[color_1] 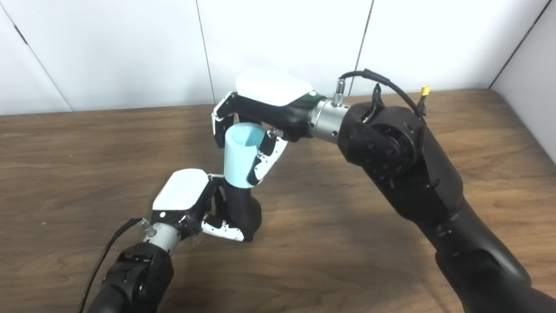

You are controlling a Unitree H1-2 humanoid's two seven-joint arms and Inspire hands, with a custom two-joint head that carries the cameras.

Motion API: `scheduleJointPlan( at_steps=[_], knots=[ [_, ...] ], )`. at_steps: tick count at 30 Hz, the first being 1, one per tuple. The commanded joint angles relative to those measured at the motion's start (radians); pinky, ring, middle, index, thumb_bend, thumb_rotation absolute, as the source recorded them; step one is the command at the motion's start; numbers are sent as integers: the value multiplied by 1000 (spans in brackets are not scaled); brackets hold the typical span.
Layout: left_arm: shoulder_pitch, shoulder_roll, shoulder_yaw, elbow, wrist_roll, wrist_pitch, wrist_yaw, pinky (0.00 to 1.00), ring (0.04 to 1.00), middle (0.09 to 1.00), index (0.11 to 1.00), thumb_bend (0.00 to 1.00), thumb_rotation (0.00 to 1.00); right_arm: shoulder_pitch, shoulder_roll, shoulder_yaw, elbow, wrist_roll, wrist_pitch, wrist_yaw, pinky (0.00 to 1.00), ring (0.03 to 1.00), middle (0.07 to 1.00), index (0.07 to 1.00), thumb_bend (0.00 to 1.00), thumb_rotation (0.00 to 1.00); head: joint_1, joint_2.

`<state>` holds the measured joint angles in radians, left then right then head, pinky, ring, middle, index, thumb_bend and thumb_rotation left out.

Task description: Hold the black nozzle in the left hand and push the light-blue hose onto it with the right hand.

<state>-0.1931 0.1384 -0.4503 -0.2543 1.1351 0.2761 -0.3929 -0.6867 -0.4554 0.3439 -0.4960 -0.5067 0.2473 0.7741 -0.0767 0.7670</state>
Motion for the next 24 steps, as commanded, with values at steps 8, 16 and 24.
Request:
scheduleJointPlan(
  at_steps=[8,16,24],
  knots=[
    [0,-10,-14,-5,6,2,-36,399,450,495,478,504,0,-41,17,0,-22,-13,16,-1,316,360,491,530,512,0,1,8],
    [0,-13,-14,-4,14,1,-36,402,458,498,477,504,0,-39,30,10,1,-16,3,-12,357,382,513,506,515,0,6,14],
    [0,-16,-14,-6,16,2,-38,406,461,503,475,504,0,-21,32,31,-12,-84,24,1,369,379,515,504,514,0,4,16]
  ],
)
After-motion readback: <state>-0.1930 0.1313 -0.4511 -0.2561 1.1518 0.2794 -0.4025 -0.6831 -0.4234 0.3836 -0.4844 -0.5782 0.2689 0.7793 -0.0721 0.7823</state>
